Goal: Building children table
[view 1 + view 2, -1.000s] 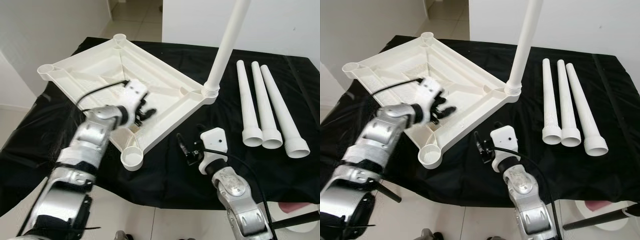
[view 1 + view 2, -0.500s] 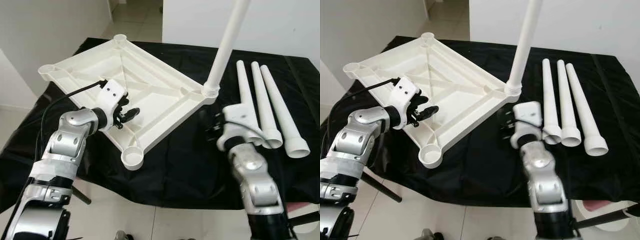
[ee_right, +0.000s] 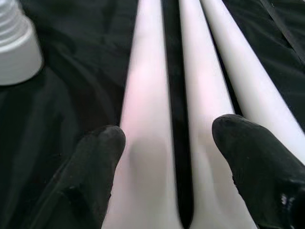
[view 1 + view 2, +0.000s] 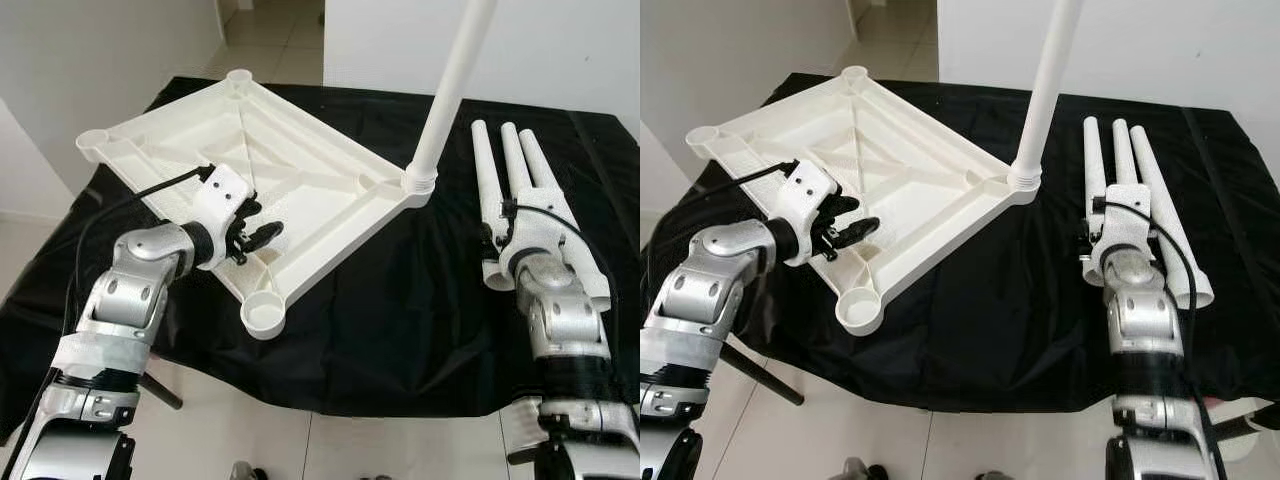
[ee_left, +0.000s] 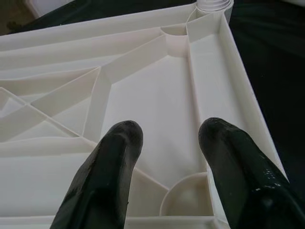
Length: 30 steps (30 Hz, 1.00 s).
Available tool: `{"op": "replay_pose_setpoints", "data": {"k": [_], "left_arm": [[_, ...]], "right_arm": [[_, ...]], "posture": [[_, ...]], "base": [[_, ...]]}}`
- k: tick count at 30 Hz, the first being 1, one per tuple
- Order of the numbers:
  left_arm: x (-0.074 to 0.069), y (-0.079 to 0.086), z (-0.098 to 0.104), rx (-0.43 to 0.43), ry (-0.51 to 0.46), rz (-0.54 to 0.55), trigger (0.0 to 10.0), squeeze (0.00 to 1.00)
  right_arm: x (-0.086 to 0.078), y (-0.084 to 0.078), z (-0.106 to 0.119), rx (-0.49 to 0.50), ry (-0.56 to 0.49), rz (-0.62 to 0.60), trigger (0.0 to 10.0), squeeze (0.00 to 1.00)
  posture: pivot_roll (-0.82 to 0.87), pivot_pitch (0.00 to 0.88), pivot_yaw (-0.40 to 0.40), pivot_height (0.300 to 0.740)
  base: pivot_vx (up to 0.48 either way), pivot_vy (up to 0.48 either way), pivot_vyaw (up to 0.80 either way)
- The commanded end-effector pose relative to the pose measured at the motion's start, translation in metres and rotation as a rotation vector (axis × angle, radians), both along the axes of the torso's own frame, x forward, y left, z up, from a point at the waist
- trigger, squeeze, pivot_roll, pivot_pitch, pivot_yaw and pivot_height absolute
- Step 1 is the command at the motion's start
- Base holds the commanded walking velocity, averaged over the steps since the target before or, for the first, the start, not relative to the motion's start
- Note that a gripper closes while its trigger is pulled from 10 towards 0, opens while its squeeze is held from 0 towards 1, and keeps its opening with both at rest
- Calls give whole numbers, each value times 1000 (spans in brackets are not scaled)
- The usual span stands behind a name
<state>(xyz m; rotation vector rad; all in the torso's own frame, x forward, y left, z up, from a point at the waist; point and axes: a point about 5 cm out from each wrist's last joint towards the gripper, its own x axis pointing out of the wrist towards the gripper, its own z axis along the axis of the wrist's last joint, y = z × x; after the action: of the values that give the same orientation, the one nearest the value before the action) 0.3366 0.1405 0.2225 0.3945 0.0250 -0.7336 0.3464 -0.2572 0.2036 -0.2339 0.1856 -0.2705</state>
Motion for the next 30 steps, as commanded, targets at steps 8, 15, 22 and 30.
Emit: {"op": "replay_pose_setpoints", "data": {"k": [8,15,22,30], "left_arm": [[-5,2,0,-3,9,22,10000,0],[-6,1,2,-19,11,24,10000,0],[-7,2,2,-24,18,27,10000,0],[-6,-2,1,-39,31,32,10000,0]], "right_arm": [[-2,16,-36,221,233,125,10000,0],[-9,26,-55,353,337,129,10000,0],[-20,38,-66,498,448,165,10000,0],[-24,34,-55,381,334,157,0,0]], "posture": [[-111,131,60,740],[-108,136,58,740],[-106,139,59,740],[-115,144,62,740]], "base": [[0,0,0],[0,0,0],[0,0,0],[0,0,0]]}}
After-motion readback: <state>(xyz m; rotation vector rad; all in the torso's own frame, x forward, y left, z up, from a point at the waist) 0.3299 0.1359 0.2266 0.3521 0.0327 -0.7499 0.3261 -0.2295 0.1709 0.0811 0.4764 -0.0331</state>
